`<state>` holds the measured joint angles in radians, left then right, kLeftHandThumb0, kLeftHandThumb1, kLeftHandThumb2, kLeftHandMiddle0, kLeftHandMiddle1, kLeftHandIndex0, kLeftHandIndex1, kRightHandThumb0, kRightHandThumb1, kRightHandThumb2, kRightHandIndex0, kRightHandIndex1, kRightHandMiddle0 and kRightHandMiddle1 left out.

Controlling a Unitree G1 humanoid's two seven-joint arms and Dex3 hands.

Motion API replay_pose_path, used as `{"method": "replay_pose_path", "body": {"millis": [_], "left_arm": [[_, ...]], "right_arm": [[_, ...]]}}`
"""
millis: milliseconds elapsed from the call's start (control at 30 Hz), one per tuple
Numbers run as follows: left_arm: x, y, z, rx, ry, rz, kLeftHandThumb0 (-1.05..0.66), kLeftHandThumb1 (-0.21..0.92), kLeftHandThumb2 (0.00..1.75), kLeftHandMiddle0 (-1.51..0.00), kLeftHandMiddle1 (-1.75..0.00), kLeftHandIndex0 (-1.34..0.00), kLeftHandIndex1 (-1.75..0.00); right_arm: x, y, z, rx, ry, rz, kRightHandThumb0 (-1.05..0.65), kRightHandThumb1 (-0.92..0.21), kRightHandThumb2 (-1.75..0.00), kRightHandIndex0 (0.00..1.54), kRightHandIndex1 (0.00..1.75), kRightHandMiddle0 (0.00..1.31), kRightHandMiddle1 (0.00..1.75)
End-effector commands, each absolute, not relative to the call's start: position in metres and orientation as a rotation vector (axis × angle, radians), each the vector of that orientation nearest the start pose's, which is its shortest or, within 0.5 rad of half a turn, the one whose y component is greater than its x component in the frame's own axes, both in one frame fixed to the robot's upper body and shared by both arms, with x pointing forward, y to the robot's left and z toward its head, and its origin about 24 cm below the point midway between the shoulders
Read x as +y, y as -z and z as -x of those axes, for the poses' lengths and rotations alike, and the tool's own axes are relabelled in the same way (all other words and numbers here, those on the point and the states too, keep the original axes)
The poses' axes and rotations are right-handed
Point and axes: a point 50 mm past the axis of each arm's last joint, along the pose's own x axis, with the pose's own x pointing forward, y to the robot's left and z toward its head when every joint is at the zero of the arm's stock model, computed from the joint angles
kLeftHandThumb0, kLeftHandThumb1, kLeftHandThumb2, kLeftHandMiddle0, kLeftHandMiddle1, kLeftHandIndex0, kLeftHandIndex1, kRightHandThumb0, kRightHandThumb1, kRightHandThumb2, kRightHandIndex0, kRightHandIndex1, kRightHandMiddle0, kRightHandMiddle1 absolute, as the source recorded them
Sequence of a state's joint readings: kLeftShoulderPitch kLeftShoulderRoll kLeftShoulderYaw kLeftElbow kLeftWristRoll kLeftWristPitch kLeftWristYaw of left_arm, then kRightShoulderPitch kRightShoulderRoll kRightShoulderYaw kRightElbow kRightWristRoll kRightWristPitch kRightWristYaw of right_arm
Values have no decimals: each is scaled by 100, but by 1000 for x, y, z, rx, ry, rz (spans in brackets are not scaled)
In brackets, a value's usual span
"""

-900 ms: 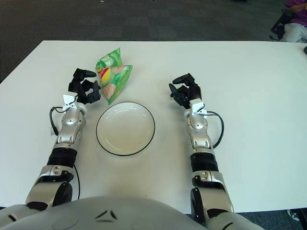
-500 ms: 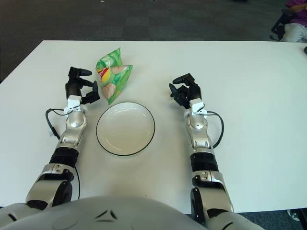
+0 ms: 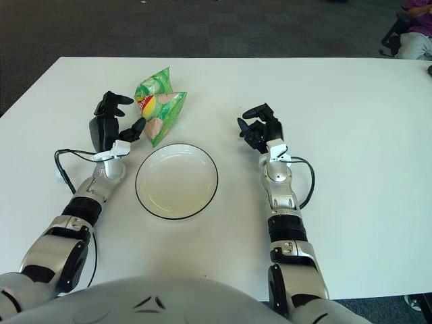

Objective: Put the snack into the plate.

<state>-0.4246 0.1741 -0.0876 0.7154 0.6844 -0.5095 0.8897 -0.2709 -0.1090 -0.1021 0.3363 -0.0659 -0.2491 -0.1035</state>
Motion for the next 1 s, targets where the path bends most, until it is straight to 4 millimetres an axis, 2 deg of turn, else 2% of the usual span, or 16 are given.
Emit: {"method": "replay_pose_path", "body": {"millis": [0, 167, 233, 400, 433, 500, 533, 567, 633, 700, 767, 967], "left_arm": [[157, -61, -309, -583, -424, -705, -1, 72, 63, -50, -161, -43, -131], [152, -70, -307, -720, -368, -748, -1, 77, 52, -50, -156, -44, -130], [150, -72, -307, -758, -347, -751, -1, 85, 39, -47, -150, -45, -133], [150, -73, -308, -779, -296, -781, -1, 91, 33, -39, -142, -40, -147], [150, -73, -308, -774, -276, -793, -8, 91, 31, -39, -130, -42, -146], [151, -72, -309, -756, -237, -822, -24, 92, 32, -44, -80, -40, -150], [151, -71, -309, -742, -223, -838, -28, 92, 33, -46, -64, -39, -152], [152, -71, -309, -734, -215, -848, -32, 92, 30, -46, -56, -35, -138], [152, -71, -310, -716, -201, -868, -42, 92, 22, -50, -28, -36, -83], [152, -71, -310, -705, -190, -881, -50, 92, 21, -50, -15, -37, -59], [152, -71, -310, -697, -183, -892, -58, 92, 22, -48, -6, -37, -41], [149, -73, -310, -688, -172, -900, -74, 92, 34, -43, -1, -35, -24]], "right_arm": [[-183, -65, -302, -195, 139, 153, -35, -92, -28, 80, 137, 45, 148], [-182, -65, -302, -194, 139, 152, -35, -92, -28, 80, 136, 45, 148], [-182, -66, -303, -194, 139, 151, -35, -92, -28, 80, 136, 45, 148], [-181, -66, -303, -192, 139, 149, -35, -92, -28, 80, 135, 45, 147], [-181, -66, -303, -192, 139, 149, -35, -92, -28, 80, 135, 45, 147], [-181, -66, -303, -190, 139, 149, -35, -92, -28, 80, 134, 45, 147], [-180, -66, -303, -189, 139, 149, -35, -92, -28, 80, 134, 45, 147], [-180, -66, -303, -188, 139, 150, -35, -92, -28, 80, 134, 45, 147], [-180, -66, -303, -186, 141, 152, -35, -92, -28, 80, 133, 45, 147], [-180, -66, -303, -182, 142, 156, -35, -92, -28, 80, 133, 45, 147], [-180, -66, -303, -180, 144, 161, -35, -92, -28, 80, 132, 46, 147], [-179, -66, -303, -177, 147, 168, -35, -92, -28, 80, 130, 46, 147]]}}
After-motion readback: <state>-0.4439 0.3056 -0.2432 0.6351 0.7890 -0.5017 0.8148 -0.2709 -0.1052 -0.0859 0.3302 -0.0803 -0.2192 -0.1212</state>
